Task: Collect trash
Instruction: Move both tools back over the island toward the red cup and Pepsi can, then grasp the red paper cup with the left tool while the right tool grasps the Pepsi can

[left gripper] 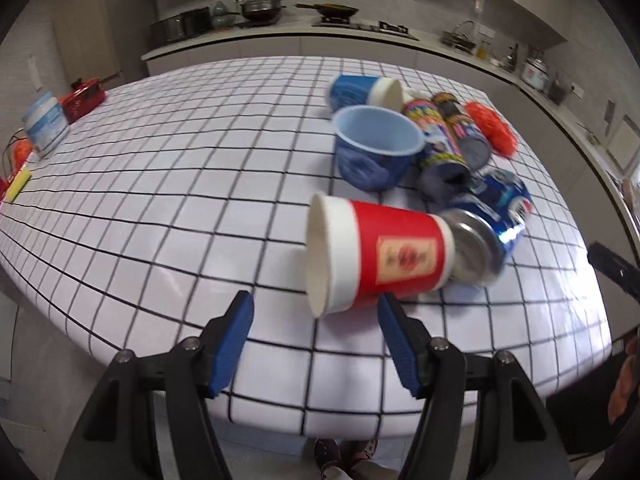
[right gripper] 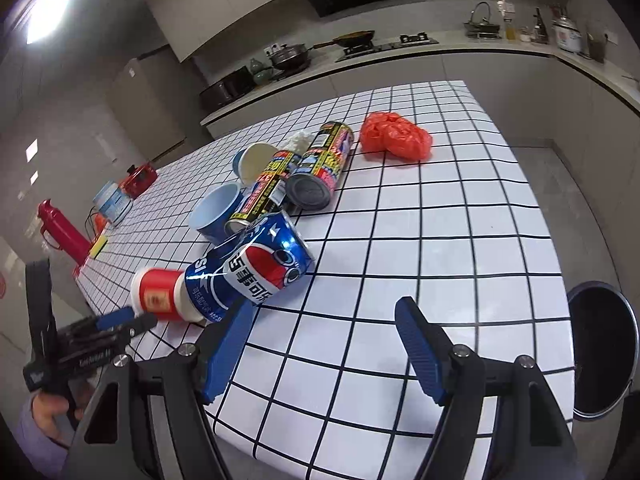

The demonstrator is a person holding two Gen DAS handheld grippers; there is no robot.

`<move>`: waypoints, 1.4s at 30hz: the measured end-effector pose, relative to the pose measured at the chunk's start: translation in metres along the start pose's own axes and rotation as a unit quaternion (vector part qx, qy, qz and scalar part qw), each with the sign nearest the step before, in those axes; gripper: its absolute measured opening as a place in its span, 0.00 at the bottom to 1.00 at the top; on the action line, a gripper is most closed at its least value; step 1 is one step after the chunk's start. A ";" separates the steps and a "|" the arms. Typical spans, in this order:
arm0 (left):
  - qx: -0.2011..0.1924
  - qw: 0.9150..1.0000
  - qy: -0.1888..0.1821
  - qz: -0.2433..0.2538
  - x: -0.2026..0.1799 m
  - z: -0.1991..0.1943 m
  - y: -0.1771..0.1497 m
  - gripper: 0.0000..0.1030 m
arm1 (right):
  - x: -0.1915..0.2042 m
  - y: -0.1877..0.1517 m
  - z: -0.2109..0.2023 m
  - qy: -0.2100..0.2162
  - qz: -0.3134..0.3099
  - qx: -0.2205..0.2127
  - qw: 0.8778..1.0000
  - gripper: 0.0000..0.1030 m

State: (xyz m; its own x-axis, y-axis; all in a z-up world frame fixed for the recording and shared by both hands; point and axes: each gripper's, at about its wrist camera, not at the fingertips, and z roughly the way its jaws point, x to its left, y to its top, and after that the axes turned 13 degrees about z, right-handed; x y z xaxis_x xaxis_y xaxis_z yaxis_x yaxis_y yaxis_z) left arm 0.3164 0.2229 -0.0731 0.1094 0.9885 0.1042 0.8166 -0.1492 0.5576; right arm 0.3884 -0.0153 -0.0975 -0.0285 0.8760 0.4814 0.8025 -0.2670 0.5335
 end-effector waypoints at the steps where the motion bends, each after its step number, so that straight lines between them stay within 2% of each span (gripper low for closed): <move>1: 0.000 1.000 0.004 -0.004 0.003 0.002 0.002 0.64 | 0.001 0.000 0.002 0.002 -0.002 0.002 1.000 0.73; 6: -0.007 1.000 0.025 -0.010 0.015 0.010 0.013 0.64 | 0.009 0.001 0.009 0.007 -0.009 0.007 1.000 0.73; 8: -0.004 1.000 0.013 -0.017 0.020 0.013 0.016 0.64 | 0.013 0.001 0.009 0.003 -0.013 0.004 1.000 0.73; 10: -0.012 1.000 -0.019 -0.020 0.021 0.007 0.016 0.64 | 0.016 0.002 0.010 -0.002 -0.016 0.003 1.000 0.73; 15: 0.005 0.999 -0.019 0.026 0.007 0.020 0.025 0.64 | 0.022 0.003 0.016 -0.014 -0.002 -0.002 1.000 0.73; 22: 0.015 0.998 -0.060 0.008 0.019 0.028 0.043 0.64 | 0.036 0.010 0.020 -0.022 -0.026 -0.003 0.999 0.73; 26: 0.020 0.999 -0.044 0.020 0.026 0.040 0.049 0.64 | 0.039 0.014 0.024 -0.024 -0.018 -0.006 1.000 0.73; 36: 0.016 1.000 -0.019 -0.002 0.081 0.049 0.055 0.64 | 0.056 0.018 0.031 -0.032 -0.019 -0.017 0.999 0.73; 39: 0.020 0.998 -0.052 -0.029 0.088 0.043 0.051 0.64 | 0.059 0.020 0.033 -0.031 -0.022 -0.017 0.999 0.73; 42: 0.020 0.994 -0.096 -0.056 0.078 0.027 0.052 0.63 | 0.057 0.025 0.036 -0.022 -0.029 -0.012 0.999 0.73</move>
State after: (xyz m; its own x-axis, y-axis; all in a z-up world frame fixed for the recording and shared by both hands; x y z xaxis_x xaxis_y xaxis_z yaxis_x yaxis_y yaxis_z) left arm 0.3832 0.2925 -0.0583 0.1195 0.9859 -0.1168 0.8515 -0.0412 0.5227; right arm 0.4278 0.0425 -0.0819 -0.0485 0.9070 0.4183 0.7857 -0.2239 0.5767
